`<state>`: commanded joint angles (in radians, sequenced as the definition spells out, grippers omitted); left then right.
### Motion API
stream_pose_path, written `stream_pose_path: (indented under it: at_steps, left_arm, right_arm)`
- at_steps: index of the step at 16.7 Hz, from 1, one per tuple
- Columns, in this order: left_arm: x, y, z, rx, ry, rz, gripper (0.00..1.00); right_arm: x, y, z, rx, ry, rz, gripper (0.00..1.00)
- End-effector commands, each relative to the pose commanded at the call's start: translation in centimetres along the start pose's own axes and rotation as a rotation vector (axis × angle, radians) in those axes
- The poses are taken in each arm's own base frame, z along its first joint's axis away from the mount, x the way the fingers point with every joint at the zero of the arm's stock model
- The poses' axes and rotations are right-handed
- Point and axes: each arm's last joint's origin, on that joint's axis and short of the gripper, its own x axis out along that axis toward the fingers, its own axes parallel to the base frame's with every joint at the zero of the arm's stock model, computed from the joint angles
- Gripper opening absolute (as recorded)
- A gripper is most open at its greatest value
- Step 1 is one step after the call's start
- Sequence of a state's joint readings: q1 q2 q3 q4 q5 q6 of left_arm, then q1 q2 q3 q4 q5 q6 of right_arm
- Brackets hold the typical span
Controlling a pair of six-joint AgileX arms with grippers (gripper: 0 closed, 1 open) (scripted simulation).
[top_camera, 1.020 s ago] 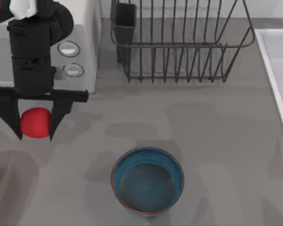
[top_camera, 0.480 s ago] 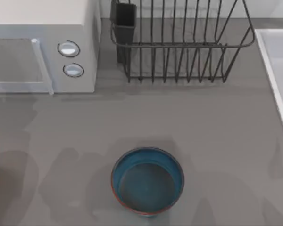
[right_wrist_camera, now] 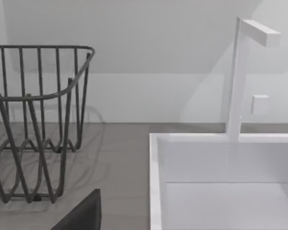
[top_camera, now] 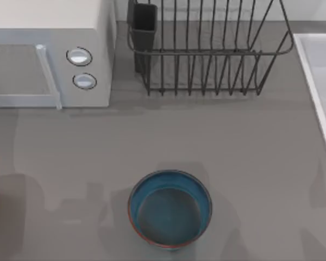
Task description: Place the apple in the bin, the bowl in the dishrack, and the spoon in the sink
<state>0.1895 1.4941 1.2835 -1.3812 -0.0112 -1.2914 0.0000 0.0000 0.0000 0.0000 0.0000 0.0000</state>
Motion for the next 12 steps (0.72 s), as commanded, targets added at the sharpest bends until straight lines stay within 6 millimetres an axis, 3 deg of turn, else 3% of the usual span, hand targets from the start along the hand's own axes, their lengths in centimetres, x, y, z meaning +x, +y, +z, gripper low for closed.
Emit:
stream_pose_path:
  at_steps: [4,12]
  left_arm:
    - [0.4,-0.1,-0.1,0.009,0.001,0.003,0.00]
    - [6.9,0.0,0.3,0.001,0.000,-0.001,0.00]
  right_arm:
    - [0.0,0.0,0.0,0.000,0.000,0.000,1.00]
    - [0.0,0.0,0.0,0.000,0.000,0.000,1.00]
